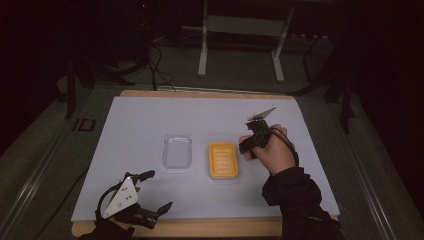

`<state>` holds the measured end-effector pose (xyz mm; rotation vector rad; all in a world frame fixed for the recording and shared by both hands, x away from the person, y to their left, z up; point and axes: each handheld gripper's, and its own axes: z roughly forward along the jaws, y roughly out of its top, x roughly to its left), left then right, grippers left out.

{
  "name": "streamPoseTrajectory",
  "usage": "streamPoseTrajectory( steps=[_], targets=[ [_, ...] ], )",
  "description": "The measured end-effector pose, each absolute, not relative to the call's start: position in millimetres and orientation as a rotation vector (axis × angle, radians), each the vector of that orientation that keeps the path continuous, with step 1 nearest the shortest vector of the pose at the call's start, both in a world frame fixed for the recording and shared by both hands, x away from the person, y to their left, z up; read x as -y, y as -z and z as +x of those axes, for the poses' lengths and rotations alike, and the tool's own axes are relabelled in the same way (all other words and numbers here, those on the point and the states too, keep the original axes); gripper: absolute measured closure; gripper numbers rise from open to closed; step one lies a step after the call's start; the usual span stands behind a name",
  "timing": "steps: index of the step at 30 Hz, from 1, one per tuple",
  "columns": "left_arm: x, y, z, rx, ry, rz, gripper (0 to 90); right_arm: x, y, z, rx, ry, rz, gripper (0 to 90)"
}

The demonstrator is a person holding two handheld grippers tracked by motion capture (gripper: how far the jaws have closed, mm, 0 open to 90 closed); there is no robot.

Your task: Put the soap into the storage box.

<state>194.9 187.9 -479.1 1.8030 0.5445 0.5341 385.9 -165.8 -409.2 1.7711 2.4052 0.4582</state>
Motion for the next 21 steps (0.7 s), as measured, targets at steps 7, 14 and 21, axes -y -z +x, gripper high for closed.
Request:
streamPoseTrajectory(
  steps=[7, 14, 21],
  targets=[
    [-187.9, 479.1, 195.0, -0.545, -0.534, 1.804, 0.6, 152.4, 401.0, 379.2, -2.399, -0.540, 1.771, 38.0],
    [-187.5, 479.2, 194.8, -0.544, -0.535, 1.805, 0.6, 138.8, 399.2, 372.9, -2.381, -0.649, 1.811, 38.0],
    [-187.7, 479.1, 194.2, -0.543, -0.533, 1.801, 0.6, 122.0, 405.0, 369.3, -2.346, -0.724, 1.832, 38.0]
  ],
)
